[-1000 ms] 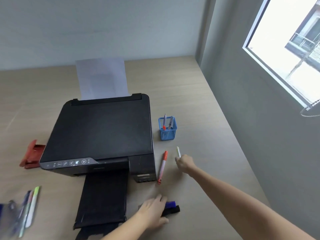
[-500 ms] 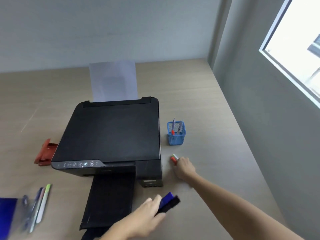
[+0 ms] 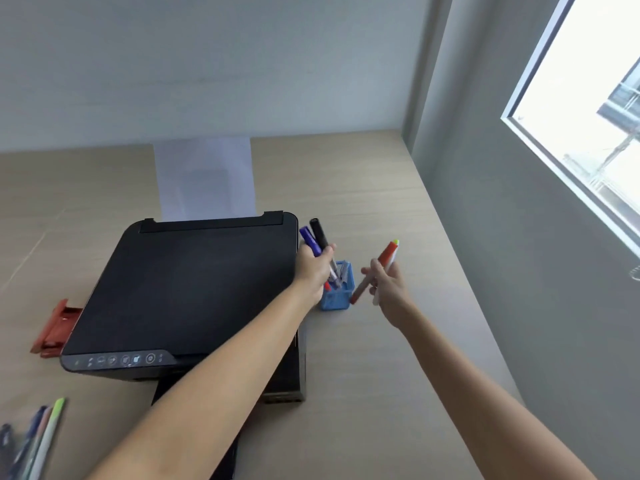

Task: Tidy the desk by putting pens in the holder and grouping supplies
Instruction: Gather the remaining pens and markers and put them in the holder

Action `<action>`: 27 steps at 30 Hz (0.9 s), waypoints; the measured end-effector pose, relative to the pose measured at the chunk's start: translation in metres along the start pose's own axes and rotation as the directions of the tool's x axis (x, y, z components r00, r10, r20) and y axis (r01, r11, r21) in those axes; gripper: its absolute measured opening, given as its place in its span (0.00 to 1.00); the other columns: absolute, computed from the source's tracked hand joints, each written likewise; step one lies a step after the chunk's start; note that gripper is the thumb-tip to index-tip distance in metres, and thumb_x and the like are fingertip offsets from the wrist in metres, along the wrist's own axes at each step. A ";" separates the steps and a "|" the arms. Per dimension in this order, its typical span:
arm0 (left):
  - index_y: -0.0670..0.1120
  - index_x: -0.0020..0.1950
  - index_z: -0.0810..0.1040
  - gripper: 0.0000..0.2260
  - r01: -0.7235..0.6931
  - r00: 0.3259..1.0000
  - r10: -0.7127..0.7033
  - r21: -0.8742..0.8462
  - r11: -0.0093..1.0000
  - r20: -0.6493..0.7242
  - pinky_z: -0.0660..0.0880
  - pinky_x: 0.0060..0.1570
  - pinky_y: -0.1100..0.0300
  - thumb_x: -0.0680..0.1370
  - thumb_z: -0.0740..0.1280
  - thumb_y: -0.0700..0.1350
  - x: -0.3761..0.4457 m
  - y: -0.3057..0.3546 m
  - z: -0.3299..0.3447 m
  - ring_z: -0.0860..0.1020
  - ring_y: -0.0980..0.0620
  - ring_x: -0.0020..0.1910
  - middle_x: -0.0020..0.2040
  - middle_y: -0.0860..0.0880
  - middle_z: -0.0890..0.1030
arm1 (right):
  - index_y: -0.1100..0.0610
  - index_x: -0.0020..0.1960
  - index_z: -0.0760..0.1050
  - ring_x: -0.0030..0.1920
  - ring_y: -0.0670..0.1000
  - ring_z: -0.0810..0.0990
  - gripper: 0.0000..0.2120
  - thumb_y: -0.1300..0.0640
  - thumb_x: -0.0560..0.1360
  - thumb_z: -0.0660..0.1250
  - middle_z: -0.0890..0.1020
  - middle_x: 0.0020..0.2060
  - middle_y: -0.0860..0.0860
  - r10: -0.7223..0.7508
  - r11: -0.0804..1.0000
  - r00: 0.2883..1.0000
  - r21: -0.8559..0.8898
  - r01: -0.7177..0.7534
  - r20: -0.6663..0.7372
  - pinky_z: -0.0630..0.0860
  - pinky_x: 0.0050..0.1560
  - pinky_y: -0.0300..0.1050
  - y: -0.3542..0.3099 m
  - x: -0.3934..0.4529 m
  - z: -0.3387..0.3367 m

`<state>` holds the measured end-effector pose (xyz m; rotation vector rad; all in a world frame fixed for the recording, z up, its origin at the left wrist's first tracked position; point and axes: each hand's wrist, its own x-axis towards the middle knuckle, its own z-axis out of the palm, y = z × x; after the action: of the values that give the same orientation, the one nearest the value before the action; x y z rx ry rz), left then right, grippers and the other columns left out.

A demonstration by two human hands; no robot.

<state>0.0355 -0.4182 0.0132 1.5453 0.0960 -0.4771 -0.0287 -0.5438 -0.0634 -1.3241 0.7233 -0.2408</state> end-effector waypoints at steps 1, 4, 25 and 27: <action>0.43 0.52 0.71 0.05 0.008 0.998 -0.009 -0.021 1.000 -0.064 0.76 0.41 0.57 0.79 0.63 0.35 0.011 -0.003 0.002 0.77 0.48 0.44 0.50 0.42 0.76 | 0.57 0.55 0.68 0.37 0.45 0.75 0.06 0.55 0.81 0.58 0.80 0.42 0.51 -0.016 0.999 1.000 0.035 0.017 -0.014 0.70 0.35 0.40 -0.004 0.004 0.006; 0.41 0.56 0.71 0.08 0.053 0.987 -0.055 -0.022 0.998 -0.153 0.76 0.46 0.58 0.78 0.65 0.35 0.040 -0.017 0.010 0.78 0.50 0.46 0.51 0.43 0.78 | 0.56 0.55 0.67 0.38 0.46 0.76 0.05 0.55 0.81 0.59 0.80 0.42 0.51 -0.042 0.997 0.998 0.057 0.045 -0.051 0.70 0.37 0.40 -0.006 0.019 0.020; 0.41 0.60 0.75 0.11 0.203 0.978 -0.195 0.128 0.971 -0.076 0.63 0.53 0.60 0.80 0.60 0.41 0.069 -0.041 0.015 0.70 0.52 0.53 0.52 0.49 0.74 | 0.59 0.51 0.68 0.43 0.56 0.76 0.04 0.58 0.80 0.58 0.77 0.42 0.58 -0.029 0.999 0.990 -0.040 0.024 -0.138 0.74 0.43 0.52 0.022 0.021 0.048; 0.41 0.59 0.74 0.11 0.221 0.975 -0.217 0.155 0.963 -0.042 0.64 0.53 0.58 0.80 0.59 0.44 0.069 -0.037 0.016 0.70 0.48 0.54 0.51 0.46 0.74 | 0.60 0.54 0.70 0.44 0.53 0.77 0.05 0.61 0.79 0.57 0.79 0.44 0.55 -0.031 0.998 0.994 -0.062 0.025 -0.109 0.73 0.44 0.47 0.023 0.017 0.043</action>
<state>0.0814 -0.4482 -0.0450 1.7065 0.2549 -0.6537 0.0043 -0.5129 -0.0882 -1.3873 0.8101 -0.3183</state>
